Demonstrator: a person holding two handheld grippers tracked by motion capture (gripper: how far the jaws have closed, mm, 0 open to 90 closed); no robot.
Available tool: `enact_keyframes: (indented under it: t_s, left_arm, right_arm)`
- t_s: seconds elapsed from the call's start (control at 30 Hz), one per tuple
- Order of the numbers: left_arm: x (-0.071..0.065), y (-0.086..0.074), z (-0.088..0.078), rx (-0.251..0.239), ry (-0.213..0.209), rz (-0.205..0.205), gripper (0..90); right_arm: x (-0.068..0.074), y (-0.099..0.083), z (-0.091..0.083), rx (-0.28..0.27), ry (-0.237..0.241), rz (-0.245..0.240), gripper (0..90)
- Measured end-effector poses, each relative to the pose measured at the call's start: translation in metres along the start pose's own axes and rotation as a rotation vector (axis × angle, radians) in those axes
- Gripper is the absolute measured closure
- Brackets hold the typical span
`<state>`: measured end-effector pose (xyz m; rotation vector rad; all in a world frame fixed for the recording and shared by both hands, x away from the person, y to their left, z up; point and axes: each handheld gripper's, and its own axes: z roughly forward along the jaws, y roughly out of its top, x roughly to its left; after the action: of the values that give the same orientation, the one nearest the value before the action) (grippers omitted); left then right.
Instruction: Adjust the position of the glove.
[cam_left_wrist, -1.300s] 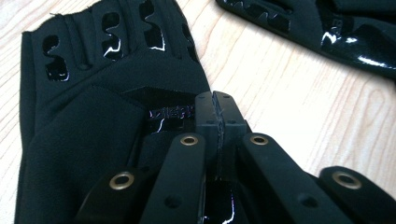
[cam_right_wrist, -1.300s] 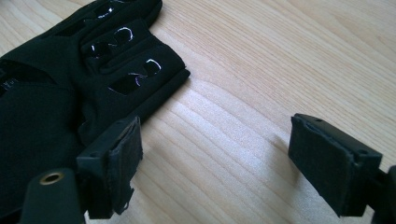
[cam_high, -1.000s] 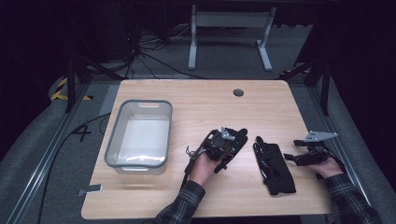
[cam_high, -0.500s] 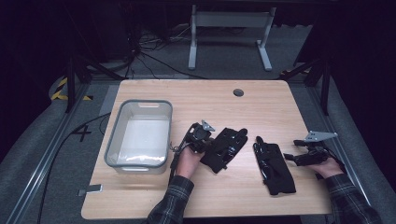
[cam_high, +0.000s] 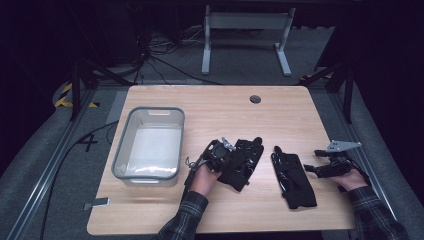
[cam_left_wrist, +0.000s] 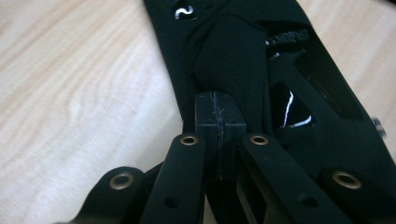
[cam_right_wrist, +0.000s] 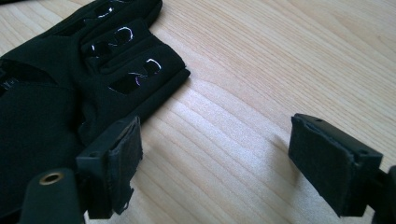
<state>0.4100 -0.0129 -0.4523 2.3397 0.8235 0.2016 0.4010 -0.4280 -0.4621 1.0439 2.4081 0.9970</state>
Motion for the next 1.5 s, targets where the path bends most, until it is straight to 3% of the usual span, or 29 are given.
enact_keyframes:
  t_s: [0.47,0.5,0.6,0.67,0.73,0.77,0.9,1.03,1.13,1.3,1.5]
  left_arm:
    - [-0.037,-0.02,-0.014,0.031,-0.066,0.062,90.0]
    - [-0.04,-0.021,-0.015,0.034,-0.078,0.074,90.0]
    - [-0.042,-0.022,-0.015,0.033,-0.091,0.075,89.9]
    - [-0.045,-0.024,-0.016,0.027,-0.103,0.072,89.9]
    - [-0.046,-0.024,-0.017,0.028,-0.102,0.08,89.9]
    - [-0.046,-0.024,-0.018,0.027,-0.105,0.08,89.9]
    - [-0.043,-0.024,-0.023,-0.003,-0.093,0.066,89.7]
    - [-0.04,-0.024,-0.025,-0.01,-0.09,0.057,88.7]
    - [-0.041,-0.024,-0.021,0.004,-0.095,0.065,88.8]
    - [-0.043,-0.023,-0.017,0.024,-0.106,0.075,89.1]
    - [-0.044,-0.022,-0.013,0.015,-0.105,0.076,89.3]
  right_arm:
    - [0.001,0.0,-0.001,0.003,0.008,0.005,19.3]
    - [0.002,0.001,-0.003,-0.003,0.016,0.012,24.5]
    - [0.004,0.004,-0.007,-0.018,0.021,0.014,29.0]
    - [0.009,0.008,-0.013,-0.04,0.055,0.023,37.7]
    - [0.019,0.012,-0.016,-0.044,0.112,0.018,53.6]
    - [0.019,0.012,-0.016,-0.044,0.112,0.018,53.6]
    - [0.036,0.011,-0.022,-0.035,0.18,-0.028,75.1]
    - [0.047,0.007,-0.021,0.001,0.227,-0.059,89.6]
    - [0.052,0.006,-0.012,0.055,0.248,-0.082,90.0]
    - [0.06,0.01,-0.005,0.056,0.269,-0.103,90.0]
    - [0.066,0.016,0.001,0.057,0.278,-0.128,90.0]
